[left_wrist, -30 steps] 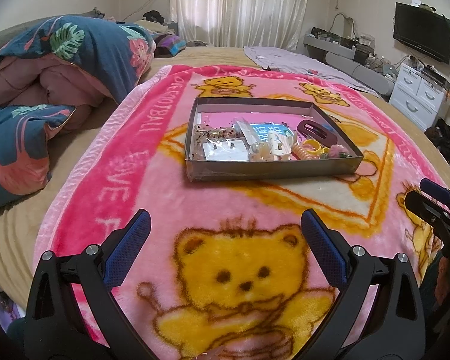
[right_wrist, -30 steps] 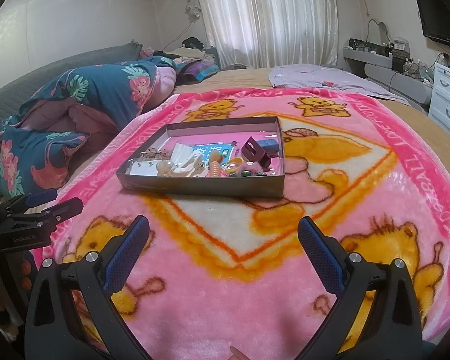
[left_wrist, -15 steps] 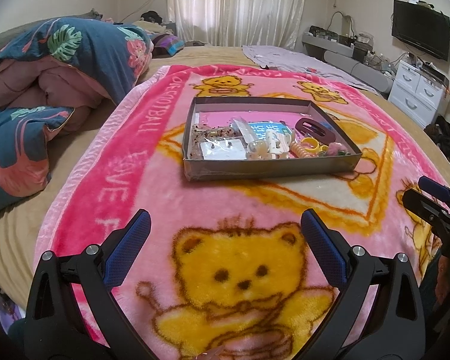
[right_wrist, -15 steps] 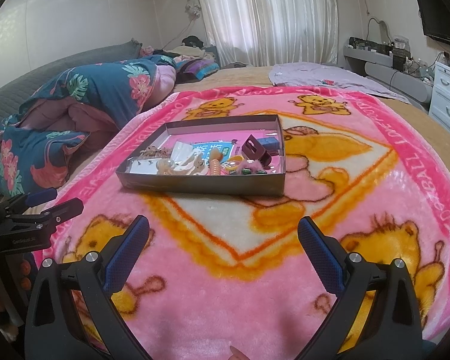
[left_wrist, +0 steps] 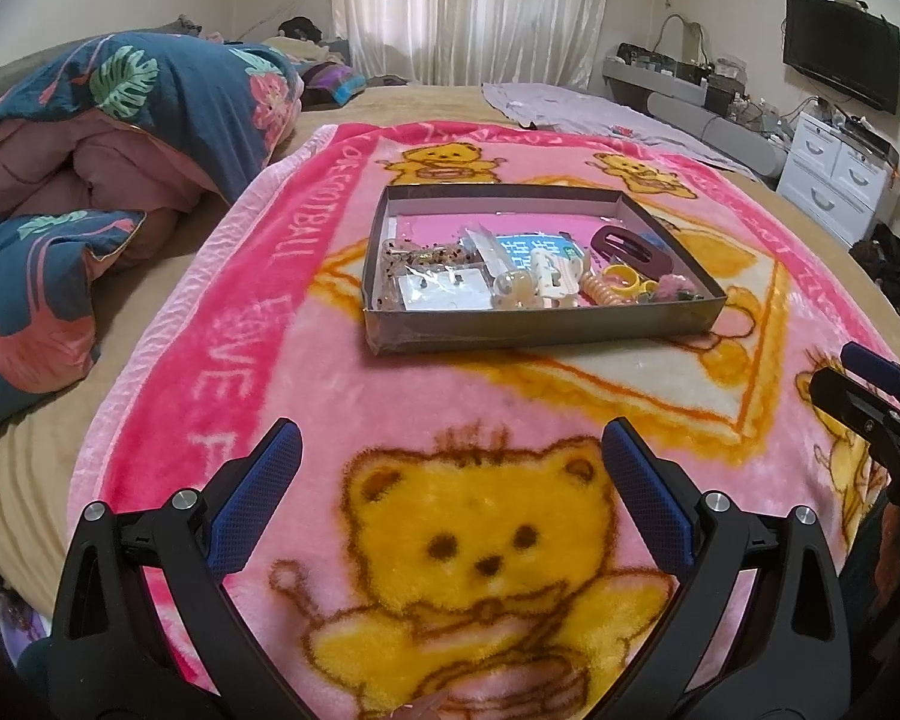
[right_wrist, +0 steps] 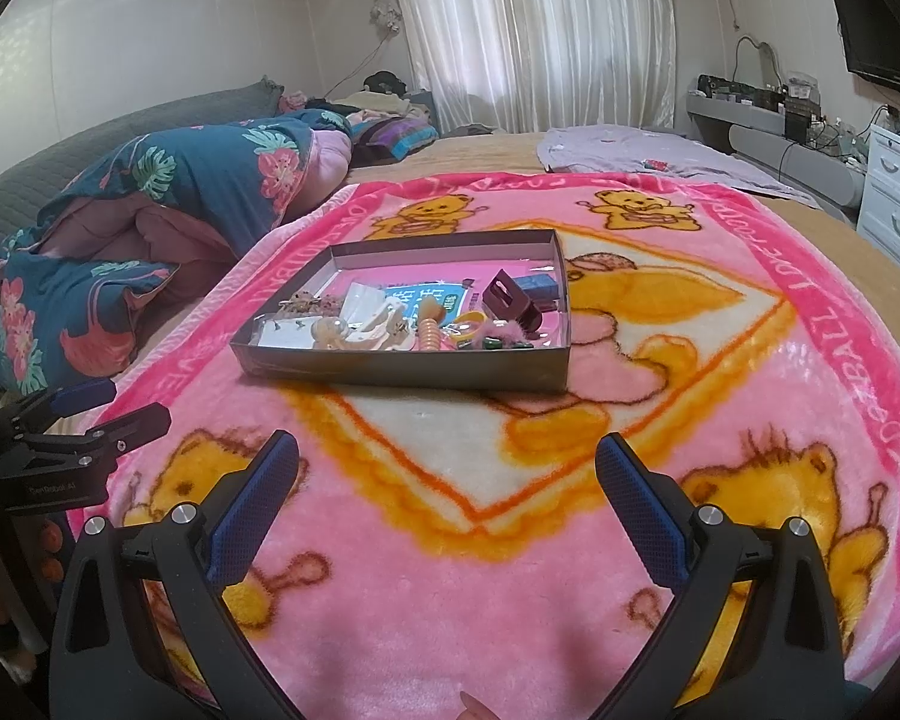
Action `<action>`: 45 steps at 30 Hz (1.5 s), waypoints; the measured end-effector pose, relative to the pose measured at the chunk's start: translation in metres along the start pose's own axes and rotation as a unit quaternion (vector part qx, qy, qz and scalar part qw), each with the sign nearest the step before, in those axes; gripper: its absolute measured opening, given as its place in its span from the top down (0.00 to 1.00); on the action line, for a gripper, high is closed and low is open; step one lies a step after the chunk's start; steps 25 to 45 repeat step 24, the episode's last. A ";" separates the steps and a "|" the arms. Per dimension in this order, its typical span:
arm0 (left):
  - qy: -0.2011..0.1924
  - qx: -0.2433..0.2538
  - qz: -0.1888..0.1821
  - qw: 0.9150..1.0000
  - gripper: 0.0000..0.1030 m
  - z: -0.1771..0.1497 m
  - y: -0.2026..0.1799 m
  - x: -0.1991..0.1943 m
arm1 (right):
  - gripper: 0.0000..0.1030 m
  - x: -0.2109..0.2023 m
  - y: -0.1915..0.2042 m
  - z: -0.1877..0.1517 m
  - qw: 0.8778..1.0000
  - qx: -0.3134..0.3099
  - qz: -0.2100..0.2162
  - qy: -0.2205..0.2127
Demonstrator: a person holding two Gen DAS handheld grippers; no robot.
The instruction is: Organize jewelry
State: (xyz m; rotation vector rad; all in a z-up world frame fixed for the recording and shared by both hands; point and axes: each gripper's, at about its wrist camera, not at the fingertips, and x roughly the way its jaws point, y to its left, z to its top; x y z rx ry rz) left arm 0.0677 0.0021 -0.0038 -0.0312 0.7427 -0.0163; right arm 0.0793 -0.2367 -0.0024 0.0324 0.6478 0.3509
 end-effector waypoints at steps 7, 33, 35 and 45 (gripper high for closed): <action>0.026 -0.011 -0.003 1.000 0.09 0.000 0.002 0.011 | 0.04 0.003 -0.001 -0.002 1.000 0.002 -0.005 0.002; 0.103 -0.170 0.135 0.971 0.09 0.054 0.156 0.105 | 0.04 0.073 -0.211 0.067 0.957 0.183 -0.222 0.040; 0.103 -0.170 0.135 0.971 0.09 0.054 0.156 0.105 | 0.04 0.073 -0.211 0.067 0.957 0.183 -0.222 0.040; 0.103 -0.170 0.135 0.971 0.09 0.054 0.156 0.105 | 0.04 0.073 -0.211 0.067 0.957 0.183 -0.222 0.040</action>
